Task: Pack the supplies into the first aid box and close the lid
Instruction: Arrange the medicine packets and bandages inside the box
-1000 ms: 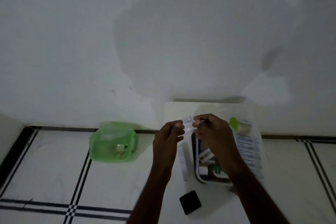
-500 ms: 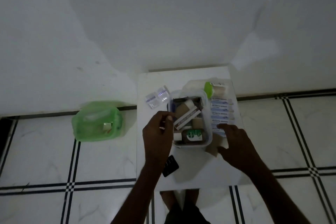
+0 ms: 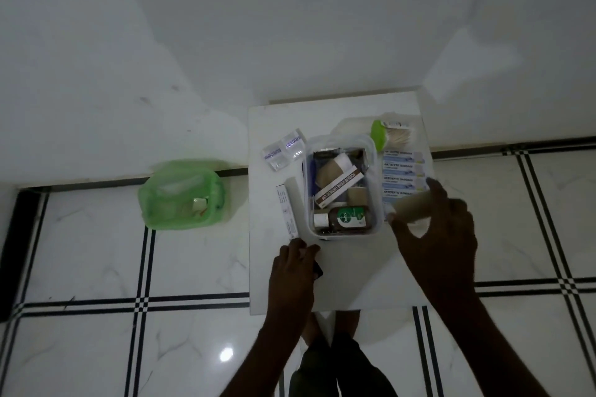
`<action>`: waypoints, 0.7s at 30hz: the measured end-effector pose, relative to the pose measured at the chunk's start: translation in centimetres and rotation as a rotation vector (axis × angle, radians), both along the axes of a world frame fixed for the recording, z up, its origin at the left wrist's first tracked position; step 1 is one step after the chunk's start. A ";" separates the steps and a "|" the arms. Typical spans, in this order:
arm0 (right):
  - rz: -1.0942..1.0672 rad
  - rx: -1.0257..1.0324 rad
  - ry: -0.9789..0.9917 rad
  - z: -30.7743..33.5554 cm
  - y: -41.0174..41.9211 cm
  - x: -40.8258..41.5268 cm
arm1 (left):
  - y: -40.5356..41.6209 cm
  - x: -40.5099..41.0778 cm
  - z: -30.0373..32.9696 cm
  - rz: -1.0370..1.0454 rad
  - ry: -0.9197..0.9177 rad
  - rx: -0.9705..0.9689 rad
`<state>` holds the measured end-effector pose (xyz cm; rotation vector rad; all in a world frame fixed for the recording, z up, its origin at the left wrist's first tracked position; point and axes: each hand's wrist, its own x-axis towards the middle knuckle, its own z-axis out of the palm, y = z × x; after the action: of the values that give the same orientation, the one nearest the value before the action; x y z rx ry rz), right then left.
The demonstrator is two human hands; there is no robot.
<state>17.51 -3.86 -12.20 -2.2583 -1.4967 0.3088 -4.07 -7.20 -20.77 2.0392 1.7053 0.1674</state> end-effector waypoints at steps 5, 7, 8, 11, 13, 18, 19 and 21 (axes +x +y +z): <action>0.131 0.061 0.092 1.0 3.8 -6.2 | 0.3 0.5 0.3 0.039 -0.029 -0.028; 0.192 0.012 0.072 -0.1 5.1 -8.2 | 0.6 0.4 0.6 0.054 -0.040 -0.052; 0.216 -0.022 0.047 -0.7 5.5 -8.9 | 0.6 0.3 0.8 0.078 -0.053 -0.065; 0.220 -0.147 -0.057 -2.0 6.4 -9.2 | 1.1 -0.3 2.6 0.202 -0.180 -0.074; 0.218 -0.212 -0.124 -2.4 6.5 -8.6 | 1.6 -1.3 4.1 0.312 -0.264 -0.026; 0.274 -0.308 -0.184 -2.3 6.2 -8.4 | 4.0 -3.3 7.6 0.538 -0.476 0.086; 0.277 -0.323 -0.178 -2.2 6.3 -8.4 | 4.8 -3.4 8.3 0.565 -0.520 0.097; 0.276 -0.340 -0.167 -1.9 6.6 -8.3 | 6.6 -3.1 9.5 0.594 -0.614 0.118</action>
<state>9.19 2.72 -14.12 -2.3770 -1.9794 0.5000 -7.15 -0.63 -11.23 1.2811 1.8354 0.9900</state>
